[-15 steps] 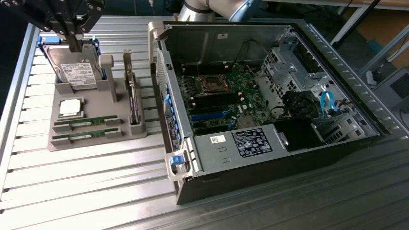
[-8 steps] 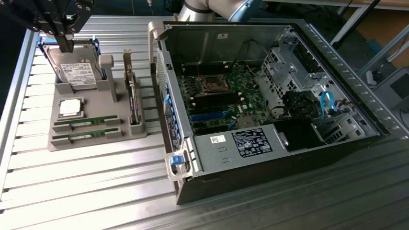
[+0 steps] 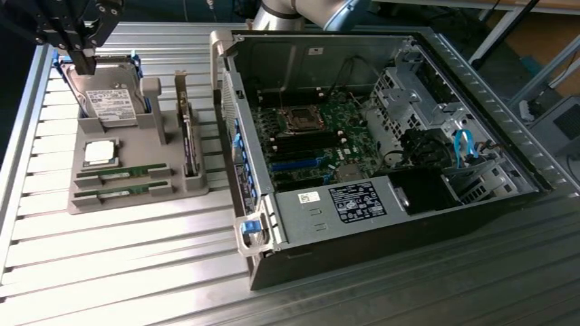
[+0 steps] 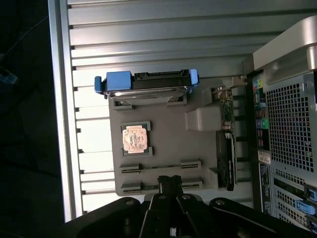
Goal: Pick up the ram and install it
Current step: 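Reach for the ram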
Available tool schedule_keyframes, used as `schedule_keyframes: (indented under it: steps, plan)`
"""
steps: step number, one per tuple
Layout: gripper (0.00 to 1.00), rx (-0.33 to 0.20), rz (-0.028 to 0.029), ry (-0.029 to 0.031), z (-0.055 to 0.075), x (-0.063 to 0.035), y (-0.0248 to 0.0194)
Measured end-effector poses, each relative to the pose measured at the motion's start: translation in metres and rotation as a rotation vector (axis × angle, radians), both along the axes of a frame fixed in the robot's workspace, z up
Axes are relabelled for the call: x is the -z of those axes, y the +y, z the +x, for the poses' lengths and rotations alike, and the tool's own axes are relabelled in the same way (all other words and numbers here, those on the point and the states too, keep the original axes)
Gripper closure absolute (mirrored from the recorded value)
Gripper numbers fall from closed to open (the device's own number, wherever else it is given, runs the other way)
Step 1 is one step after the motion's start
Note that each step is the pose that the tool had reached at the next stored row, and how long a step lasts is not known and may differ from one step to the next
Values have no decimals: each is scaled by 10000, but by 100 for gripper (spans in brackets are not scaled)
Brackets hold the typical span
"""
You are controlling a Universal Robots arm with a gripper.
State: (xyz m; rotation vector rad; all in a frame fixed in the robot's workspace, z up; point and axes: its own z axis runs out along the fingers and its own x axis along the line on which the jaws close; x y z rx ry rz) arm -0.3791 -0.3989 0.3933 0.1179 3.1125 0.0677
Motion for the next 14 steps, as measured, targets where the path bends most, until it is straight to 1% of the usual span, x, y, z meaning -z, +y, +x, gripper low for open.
schedule_keyframes:
  steps: [3, 5, 8, 9, 10, 11, 14]
  plan:
    - [90, 0, 0, 0, -1, 0, 0]
    - [90, 1, 1, 0, -1, 1, -11]
    - [90, 0, 0, 0, 0, 0, -41]
    - [90, 0, 0, 0, 0, 0, -57]
    - [90, 0, 0, 0, 0, 0, -84]
    - [90, 0, 0, 0, 0, 0, -97]
    - [90, 0, 0, 0, 0, 0, -98]
